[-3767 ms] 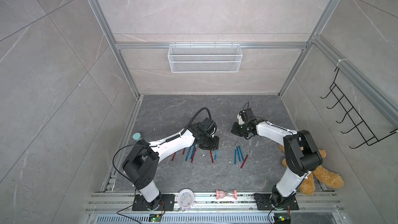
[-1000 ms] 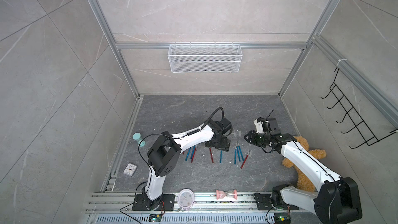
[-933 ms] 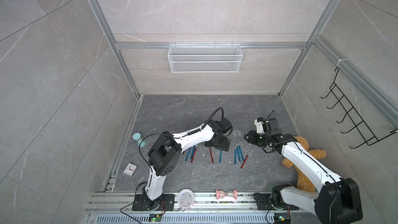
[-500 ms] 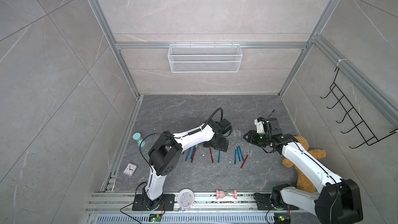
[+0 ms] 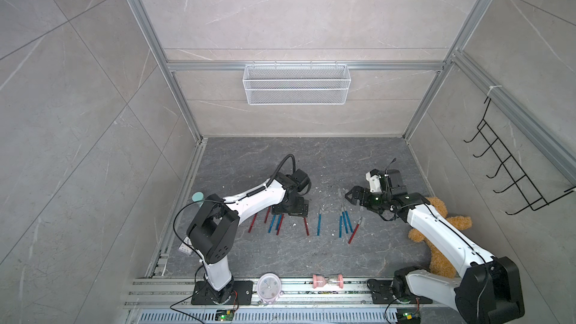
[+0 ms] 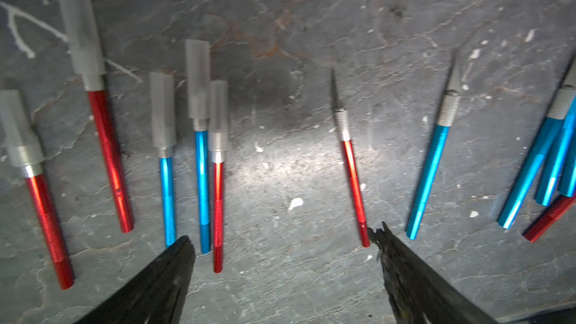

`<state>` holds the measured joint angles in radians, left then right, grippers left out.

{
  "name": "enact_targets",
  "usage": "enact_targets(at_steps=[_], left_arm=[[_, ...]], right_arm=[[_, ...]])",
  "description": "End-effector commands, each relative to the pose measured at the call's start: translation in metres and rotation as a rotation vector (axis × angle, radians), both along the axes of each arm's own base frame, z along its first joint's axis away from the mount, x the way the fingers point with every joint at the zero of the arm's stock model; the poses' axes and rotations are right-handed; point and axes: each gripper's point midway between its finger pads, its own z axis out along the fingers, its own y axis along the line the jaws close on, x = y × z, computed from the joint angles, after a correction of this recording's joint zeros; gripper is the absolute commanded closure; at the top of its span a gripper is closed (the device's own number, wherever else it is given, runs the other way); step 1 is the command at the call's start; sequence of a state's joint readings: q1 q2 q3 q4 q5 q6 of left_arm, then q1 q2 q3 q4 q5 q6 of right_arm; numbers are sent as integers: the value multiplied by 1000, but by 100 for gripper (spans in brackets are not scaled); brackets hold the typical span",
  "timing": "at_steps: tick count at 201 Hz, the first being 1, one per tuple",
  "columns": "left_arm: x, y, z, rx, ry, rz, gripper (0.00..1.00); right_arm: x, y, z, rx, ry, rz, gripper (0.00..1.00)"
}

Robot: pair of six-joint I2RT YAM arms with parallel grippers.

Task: Remove protective caps from carving knives
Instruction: Pick up the carving knife from the center of the board.

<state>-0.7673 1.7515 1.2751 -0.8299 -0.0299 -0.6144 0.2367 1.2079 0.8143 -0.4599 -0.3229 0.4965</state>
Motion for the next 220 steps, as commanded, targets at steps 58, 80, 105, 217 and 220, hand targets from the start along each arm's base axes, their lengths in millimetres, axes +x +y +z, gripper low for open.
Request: enact_targets(at_steps=[58, 80, 105, 217, 220], left_arm=[[-2, 27, -7, 85, -3, 37, 25], [0, 26, -12, 91, 3, 30, 36], [2, 24, -18, 106, 10, 19, 47], [3, 30, -37, 157, 41, 12, 60], [3, 30, -38, 157, 42, 13, 60]], right_arm=[[9, 18, 3, 6, -18, 34, 0], [6, 17, 2, 1, -18, 32, 0], [4, 14, 1, -10, -15, 32, 0], [3, 13, -3, -20, -8, 31, 0], [3, 13, -3, -20, -10, 31, 0]])
